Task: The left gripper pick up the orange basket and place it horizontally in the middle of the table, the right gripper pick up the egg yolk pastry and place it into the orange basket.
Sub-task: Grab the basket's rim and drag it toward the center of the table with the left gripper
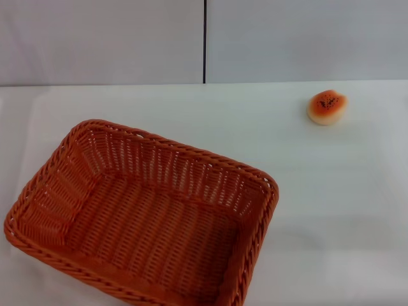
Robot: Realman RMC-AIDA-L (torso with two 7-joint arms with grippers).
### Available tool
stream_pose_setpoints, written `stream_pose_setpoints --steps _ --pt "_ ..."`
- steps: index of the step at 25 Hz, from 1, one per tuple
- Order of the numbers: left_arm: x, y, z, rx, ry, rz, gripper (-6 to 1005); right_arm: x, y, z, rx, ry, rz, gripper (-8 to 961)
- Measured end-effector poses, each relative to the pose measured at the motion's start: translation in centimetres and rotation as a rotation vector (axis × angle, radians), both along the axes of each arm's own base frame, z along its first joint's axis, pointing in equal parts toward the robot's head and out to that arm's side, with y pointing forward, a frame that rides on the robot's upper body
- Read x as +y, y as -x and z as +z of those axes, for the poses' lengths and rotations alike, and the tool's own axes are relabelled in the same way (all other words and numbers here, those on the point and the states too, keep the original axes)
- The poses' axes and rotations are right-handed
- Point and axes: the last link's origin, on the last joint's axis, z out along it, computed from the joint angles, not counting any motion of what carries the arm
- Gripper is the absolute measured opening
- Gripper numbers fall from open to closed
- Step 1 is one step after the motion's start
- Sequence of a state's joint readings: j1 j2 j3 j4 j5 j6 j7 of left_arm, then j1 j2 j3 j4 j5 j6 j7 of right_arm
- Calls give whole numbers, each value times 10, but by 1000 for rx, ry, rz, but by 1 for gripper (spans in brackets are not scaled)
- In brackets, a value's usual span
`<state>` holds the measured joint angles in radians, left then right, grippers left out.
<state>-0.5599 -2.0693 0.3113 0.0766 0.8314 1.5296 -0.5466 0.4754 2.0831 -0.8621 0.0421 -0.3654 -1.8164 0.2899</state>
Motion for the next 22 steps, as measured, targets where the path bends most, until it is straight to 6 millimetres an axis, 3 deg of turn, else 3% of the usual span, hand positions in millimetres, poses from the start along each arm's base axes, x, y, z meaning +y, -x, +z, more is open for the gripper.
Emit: stream_pose_setpoints --steps 13,22 --pt "2 -2 -2 15 26 -13 788 3 0 0 0 3 -5 693" --pt "23 -25 7 58 242 -178 782 3 0 1 1 1 -4 693"
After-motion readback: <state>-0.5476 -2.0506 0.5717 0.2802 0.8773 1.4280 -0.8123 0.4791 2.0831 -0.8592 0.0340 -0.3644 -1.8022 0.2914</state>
